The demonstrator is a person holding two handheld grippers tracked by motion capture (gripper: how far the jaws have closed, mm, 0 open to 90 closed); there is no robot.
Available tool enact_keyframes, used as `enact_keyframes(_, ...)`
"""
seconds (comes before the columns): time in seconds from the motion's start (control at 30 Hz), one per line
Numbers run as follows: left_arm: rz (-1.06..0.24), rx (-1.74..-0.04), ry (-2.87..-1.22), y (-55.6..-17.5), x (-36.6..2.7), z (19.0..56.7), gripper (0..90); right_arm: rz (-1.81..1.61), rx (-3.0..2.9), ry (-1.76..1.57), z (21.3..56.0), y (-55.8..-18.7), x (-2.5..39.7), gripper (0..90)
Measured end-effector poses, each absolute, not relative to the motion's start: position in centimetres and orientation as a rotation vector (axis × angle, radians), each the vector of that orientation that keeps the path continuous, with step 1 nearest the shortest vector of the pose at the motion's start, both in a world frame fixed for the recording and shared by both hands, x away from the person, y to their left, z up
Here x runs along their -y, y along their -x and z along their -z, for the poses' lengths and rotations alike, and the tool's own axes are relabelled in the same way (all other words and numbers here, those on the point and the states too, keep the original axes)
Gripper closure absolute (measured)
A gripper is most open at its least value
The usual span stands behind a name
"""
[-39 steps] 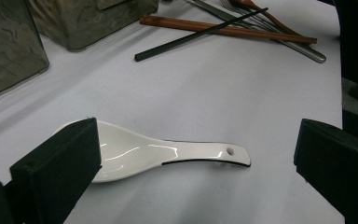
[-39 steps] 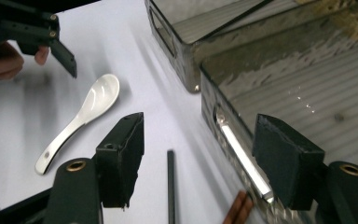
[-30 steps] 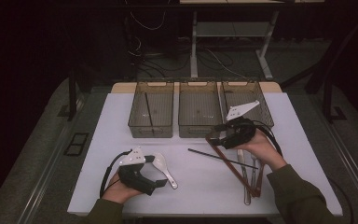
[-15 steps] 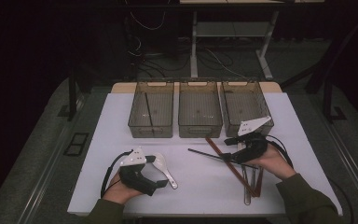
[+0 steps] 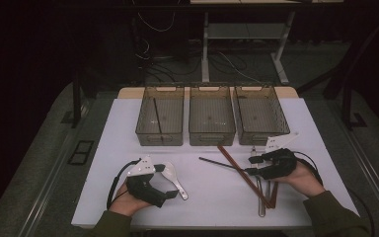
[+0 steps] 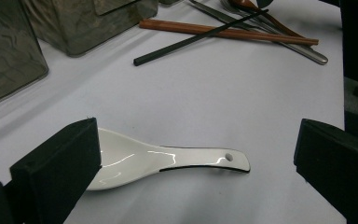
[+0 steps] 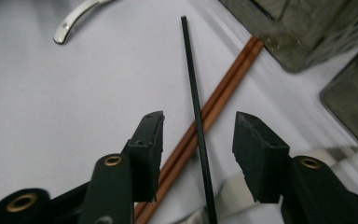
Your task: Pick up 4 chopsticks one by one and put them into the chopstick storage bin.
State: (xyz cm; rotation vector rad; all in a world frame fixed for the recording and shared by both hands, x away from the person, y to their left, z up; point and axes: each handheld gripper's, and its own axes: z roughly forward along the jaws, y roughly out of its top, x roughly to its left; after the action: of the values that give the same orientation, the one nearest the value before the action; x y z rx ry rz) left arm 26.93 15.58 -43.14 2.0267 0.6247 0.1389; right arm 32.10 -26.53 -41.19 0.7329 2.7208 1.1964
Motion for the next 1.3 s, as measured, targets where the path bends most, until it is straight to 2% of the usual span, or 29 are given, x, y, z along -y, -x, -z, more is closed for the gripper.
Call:
enact_keyframes(0.27,-0.141,-0.621,-2.038,-26.9,-15.6,43.2,0.0,-1.156,-2.744,-0.726,42.2,-32.3,27.3,65.1)
enact_keyframes(0.47,-0.137,-0.618,-2.038,-26.9,-15.5,43.2,0.0,-1.099,-2.783,-0.698,43.1,-32.5,26.7,70.2)
enact_keyframes(1.3,-0.139,-0.616,-2.036,-26.9,-15.6,43.2,0.0,-1.027,-2.836,-0.62,44.2,-33.4,26.4,81.3)
